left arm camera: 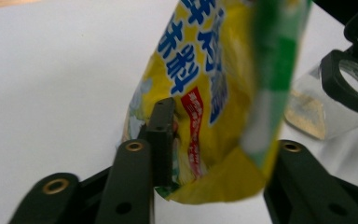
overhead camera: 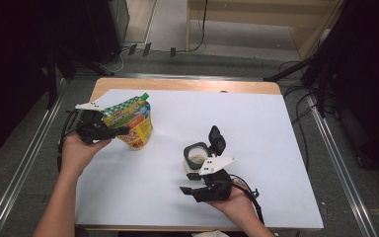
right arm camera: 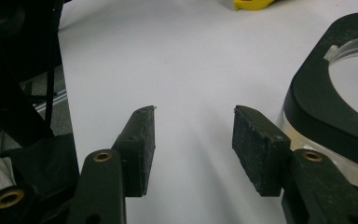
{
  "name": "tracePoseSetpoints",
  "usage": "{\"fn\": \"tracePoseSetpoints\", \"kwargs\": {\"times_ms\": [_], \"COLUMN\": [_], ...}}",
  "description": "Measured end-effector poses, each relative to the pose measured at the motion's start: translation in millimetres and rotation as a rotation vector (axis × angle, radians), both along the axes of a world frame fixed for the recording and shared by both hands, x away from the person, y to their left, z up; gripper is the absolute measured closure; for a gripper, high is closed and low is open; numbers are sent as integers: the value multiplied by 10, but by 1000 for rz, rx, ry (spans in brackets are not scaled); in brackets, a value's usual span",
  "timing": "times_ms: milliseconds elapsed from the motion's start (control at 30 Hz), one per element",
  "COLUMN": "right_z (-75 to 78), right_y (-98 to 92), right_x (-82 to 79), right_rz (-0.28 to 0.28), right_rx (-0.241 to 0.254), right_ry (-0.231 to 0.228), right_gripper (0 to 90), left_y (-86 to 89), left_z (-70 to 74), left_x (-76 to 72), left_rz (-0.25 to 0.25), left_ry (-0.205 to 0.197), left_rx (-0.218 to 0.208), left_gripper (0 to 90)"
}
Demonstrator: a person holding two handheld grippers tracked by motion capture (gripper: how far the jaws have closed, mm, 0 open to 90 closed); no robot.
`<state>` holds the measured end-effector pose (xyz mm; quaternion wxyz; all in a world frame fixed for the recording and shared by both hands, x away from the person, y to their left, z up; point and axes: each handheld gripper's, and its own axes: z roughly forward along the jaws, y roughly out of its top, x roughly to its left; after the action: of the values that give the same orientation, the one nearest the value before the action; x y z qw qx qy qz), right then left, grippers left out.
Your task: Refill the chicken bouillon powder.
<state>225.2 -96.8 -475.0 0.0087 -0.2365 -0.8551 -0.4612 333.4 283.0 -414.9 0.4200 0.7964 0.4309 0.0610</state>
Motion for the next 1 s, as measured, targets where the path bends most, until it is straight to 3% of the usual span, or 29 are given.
{"fn": "tracePoseSetpoints", "kwargs": {"times_ms": [33, 233, 400, 667, 833, 1000], "right_z": [-2, 13, 103, 125, 96, 62], "right_y": [5, 77, 191, 425, 520, 570], "right_x": [4, 33, 55, 93, 72, 54], "right_rz": [-6, -13, 2, 17, 29, 22], "right_rx": [4, 27, 52, 51, 49, 30], "right_ry": [-1, 9, -6, -25, -47, -49], "right_gripper": [491, 453, 421, 419, 440, 440], "left_y": [17, 10, -20, -73, -82, -131], "left_z": [-3, 8, 38, 158, 273, 345], "left_x": [12, 23, 10, -23, -77, -134], "left_rz": [0, 13, 32, 43, 19, -9], "left_ry": [1, 12, 17, 19, 26, 26], "left_rx": [-16, -15, -17, -69, -105, -106], "left_gripper": [738, 850, 893, 900, 900, 900]}}
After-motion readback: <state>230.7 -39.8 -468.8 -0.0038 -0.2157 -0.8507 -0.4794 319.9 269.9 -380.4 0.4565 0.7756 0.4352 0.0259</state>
